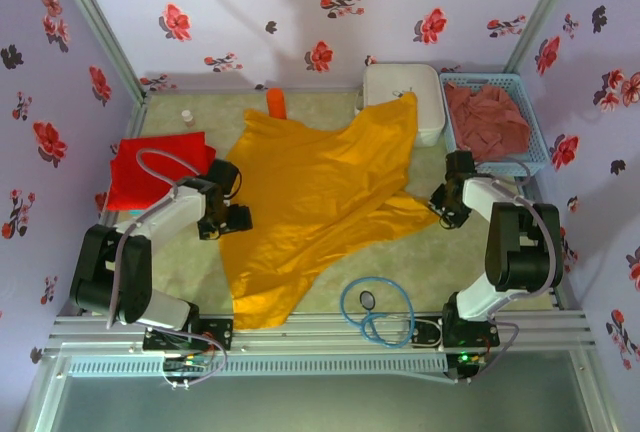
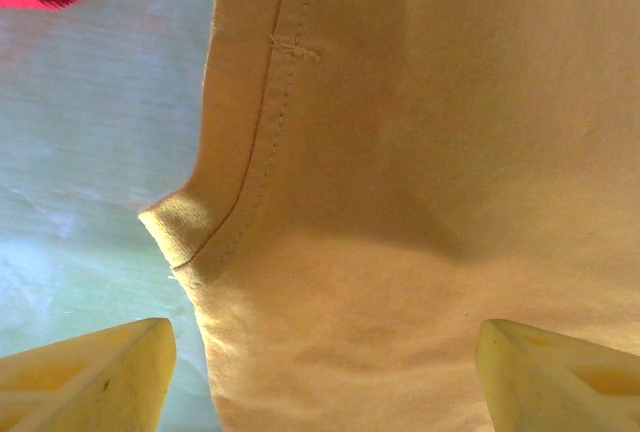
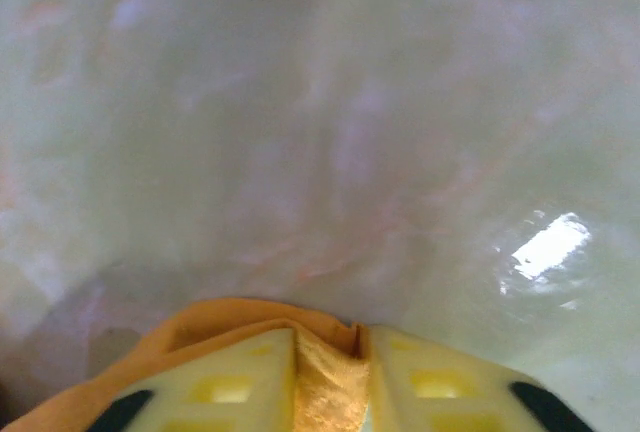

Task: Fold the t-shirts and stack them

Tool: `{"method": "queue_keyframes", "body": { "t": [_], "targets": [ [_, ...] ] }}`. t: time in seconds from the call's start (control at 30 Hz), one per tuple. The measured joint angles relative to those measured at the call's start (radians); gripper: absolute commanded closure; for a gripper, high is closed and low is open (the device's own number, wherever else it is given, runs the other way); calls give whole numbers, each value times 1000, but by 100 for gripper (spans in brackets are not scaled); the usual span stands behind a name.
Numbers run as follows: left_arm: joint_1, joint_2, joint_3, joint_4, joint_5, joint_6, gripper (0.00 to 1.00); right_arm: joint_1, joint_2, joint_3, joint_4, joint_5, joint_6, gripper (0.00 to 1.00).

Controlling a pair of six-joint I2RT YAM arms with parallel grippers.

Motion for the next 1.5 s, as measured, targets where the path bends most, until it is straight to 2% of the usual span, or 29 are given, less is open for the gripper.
{"method": "queue_keyframes", "body": {
  "t": [0.03,0.07,0.2,0.37,0.57,0.73,0.93,1.07,1.27,1.5],
  "targets": [
    [0,0,0,3,0,0,21,-3,-2,0,-6,2,3,97],
    [0,0,0,5,0,0,21,-4,-5,0,-8,2,0,100],
    [0,3,0,8,0,0,22,-3,-33,-14,-19,-7,14,100],
    [0,20,0,9,0,0,22,-3,-166,-63,-90,-38,47,100],
    [0,23,0,10,0,1,22,-3,-425,-109,-221,-14,95,100],
    [0,27,0,8,-1,1,22,-4,-698,-121,-307,47,152,100],
    [0,53,0,7,-1,1,22,-4,-869,-126,-386,111,198,100],
    [0,61,-1,6,-1,1,22,-4,-885,-126,-425,140,202,100],
    [0,56,-3,-19,0,1,24,-4,-760,-195,-390,101,201,100],
    [-24,-121,-28,-119,31,-42,25,-4,-692,-249,-303,49,174,100]
  ]
}}
